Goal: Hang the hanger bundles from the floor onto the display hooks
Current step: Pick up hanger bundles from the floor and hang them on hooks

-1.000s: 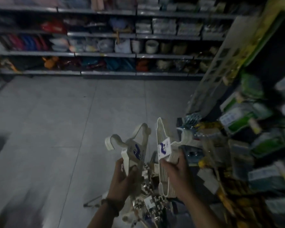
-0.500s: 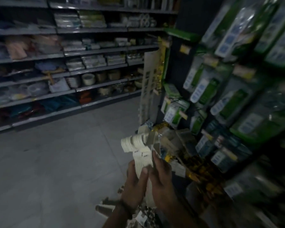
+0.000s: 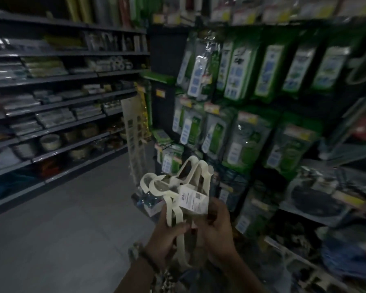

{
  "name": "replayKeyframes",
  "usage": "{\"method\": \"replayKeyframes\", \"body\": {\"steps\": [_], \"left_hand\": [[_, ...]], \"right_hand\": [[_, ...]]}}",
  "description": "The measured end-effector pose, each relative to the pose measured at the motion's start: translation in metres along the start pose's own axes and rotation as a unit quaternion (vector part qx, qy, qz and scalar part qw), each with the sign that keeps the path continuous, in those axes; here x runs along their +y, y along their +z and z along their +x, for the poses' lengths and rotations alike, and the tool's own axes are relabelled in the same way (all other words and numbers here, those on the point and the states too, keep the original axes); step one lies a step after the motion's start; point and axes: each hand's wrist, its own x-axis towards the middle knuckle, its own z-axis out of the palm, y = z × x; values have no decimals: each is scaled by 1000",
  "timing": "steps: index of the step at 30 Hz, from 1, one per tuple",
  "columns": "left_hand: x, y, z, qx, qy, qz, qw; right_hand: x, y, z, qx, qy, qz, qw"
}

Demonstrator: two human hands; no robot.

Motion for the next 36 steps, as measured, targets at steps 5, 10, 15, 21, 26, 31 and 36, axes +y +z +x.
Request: {"method": "replayKeyframes", "body": {"steps": [5, 10, 15, 21, 26, 31, 36], "left_hand": [[-8, 67, 1, -56, 18, 40, 997], [-16, 141, -6, -51, 86, 144, 984], [-16, 196, -13, -126, 74, 159, 976], [-15, 230, -4, -130, -20, 97, 987], [16, 238, 25, -139, -74, 201, 967], [45, 266, 52, -203, -135, 311, 919], [59, 280, 68, -384, -235, 290, 845]], "right_hand": [[-10, -79, -7, 2, -41, 48, 998], [-39, -150, -22, -33, -49, 19, 998], [-44, -193, -24, 61, -8, 95, 994], [-40, -267, -32, 100, -7, 186, 977], [-22, -352, -45, 101, -29, 85, 991], [-32, -408, -58, -15, -52, 76, 996], [-57, -427, -58, -102, 12, 9, 995]]}}
